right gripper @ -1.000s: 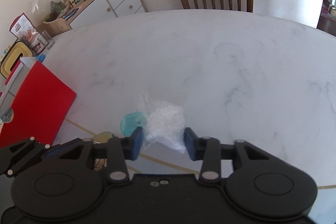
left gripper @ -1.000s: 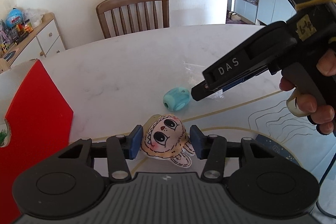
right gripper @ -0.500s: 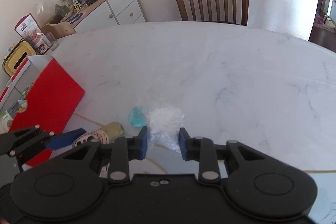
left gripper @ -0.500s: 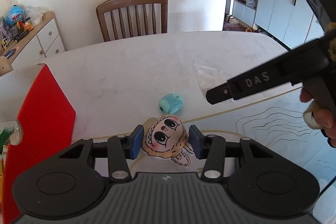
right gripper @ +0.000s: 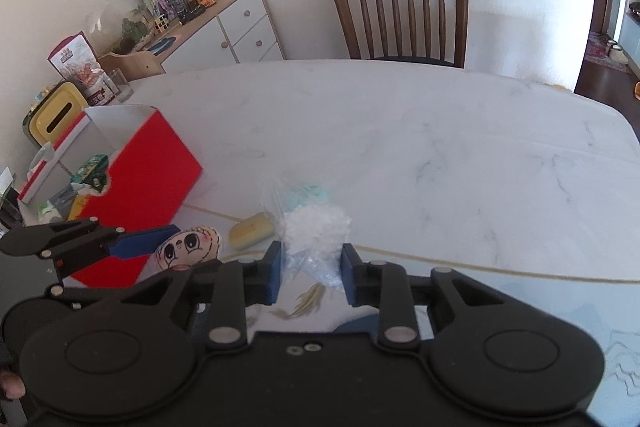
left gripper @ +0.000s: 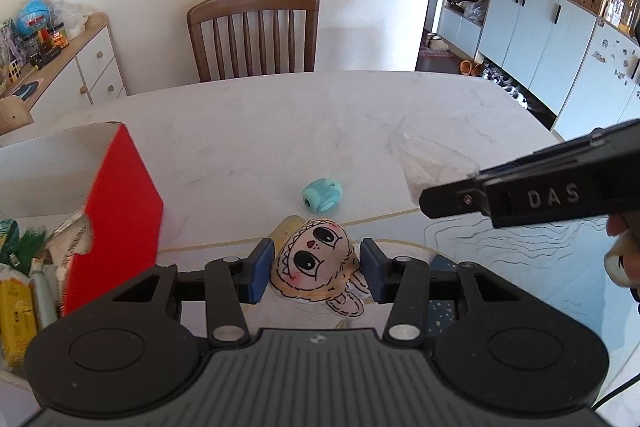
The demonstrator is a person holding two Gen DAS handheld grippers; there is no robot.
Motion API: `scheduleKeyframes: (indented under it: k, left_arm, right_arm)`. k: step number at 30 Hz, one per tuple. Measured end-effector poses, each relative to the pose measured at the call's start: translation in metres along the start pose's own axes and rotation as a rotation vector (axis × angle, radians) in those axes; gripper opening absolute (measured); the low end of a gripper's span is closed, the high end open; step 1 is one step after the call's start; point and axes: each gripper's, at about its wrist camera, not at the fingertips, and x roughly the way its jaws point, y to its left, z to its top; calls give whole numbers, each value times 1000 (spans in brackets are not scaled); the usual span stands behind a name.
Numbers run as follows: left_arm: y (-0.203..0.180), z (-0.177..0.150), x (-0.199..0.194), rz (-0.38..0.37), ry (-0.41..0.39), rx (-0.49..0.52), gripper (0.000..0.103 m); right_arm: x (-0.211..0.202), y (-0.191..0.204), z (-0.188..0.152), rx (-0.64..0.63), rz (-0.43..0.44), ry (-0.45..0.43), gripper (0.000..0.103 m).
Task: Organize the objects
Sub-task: 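Carry the plush face doll and plastic bag with both tools over the box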
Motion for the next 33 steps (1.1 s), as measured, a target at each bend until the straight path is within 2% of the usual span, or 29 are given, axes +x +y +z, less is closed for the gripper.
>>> scheduleKeyframes:
  k: [13, 24, 33]
  left_arm:
    - [33, -5, -60, -56, -18, -10, 46]
    - [84, -1, -111, -37, -74, -15, 46]
    - [137, 1, -138, -13, -110, -26, 46]
  right_arm:
    - [-44, 60, -16, -24, -11, -42, 28]
    - [-61, 125, -13, -60, -12, -86, 28]
    - [-56, 182, 0, -122, -7, -125, 28]
